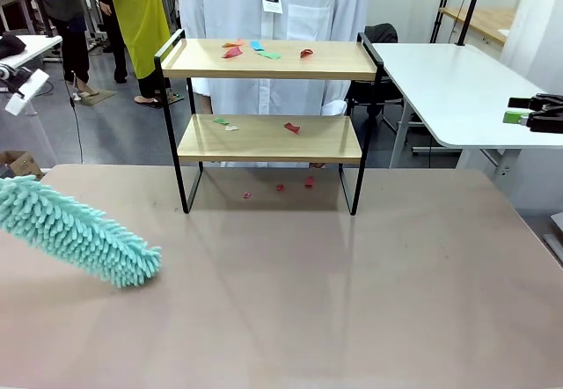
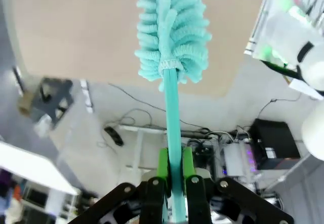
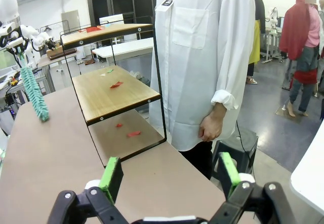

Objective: Clean the shelf.
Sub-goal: Clean the specific section of the Shelf indicated by the human with the Duster.

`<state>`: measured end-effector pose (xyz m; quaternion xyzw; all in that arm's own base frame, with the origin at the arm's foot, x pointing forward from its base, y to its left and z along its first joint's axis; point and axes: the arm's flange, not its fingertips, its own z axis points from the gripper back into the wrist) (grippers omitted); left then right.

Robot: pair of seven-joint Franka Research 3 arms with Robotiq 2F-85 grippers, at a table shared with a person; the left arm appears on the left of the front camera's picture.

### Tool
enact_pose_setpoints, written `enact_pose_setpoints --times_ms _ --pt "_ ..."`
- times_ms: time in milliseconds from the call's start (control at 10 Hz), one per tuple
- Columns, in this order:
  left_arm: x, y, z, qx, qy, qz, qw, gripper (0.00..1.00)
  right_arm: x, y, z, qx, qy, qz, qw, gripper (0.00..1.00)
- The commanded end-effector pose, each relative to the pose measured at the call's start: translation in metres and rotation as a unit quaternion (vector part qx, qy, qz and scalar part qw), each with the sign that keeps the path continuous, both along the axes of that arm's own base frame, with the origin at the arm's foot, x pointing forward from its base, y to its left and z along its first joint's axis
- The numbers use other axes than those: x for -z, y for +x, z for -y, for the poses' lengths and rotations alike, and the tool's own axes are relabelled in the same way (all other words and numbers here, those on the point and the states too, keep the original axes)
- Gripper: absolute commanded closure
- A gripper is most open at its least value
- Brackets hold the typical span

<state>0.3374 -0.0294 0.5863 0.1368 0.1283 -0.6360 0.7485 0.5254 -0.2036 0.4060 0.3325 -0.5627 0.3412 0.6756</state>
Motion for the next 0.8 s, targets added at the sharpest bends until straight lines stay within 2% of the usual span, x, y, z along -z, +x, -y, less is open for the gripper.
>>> enact_pose_setpoints --times_ms 0,100,200,700 --pt "-0.001 -0.005 -0.009 0.042 -0.036 -0.014 0.998 0.87 -0.003 0.001 -0.002 -0.001 -0.002 0.002 1.000 0.00" --pt "0.001 -0.001 -0.008 0.039 -0.058 -0.018 0.997 0.87 -0.003 0.001 -0.002 -0.001 -0.002 0.002 1.000 0.00" --pt "0.000 -0.003 0.001 0.029 -0.014 -0.009 0.999 0.87 -0.003 0.001 -0.002 -0.001 -0.002 0.002 1.000 0.00" --pt "0.000 -0.003 0.001 0.029 -0.014 -0.009 0.999 0.87 -0.003 0.001 -0.002 -0.001 -0.002 0.002 1.000 0.00"
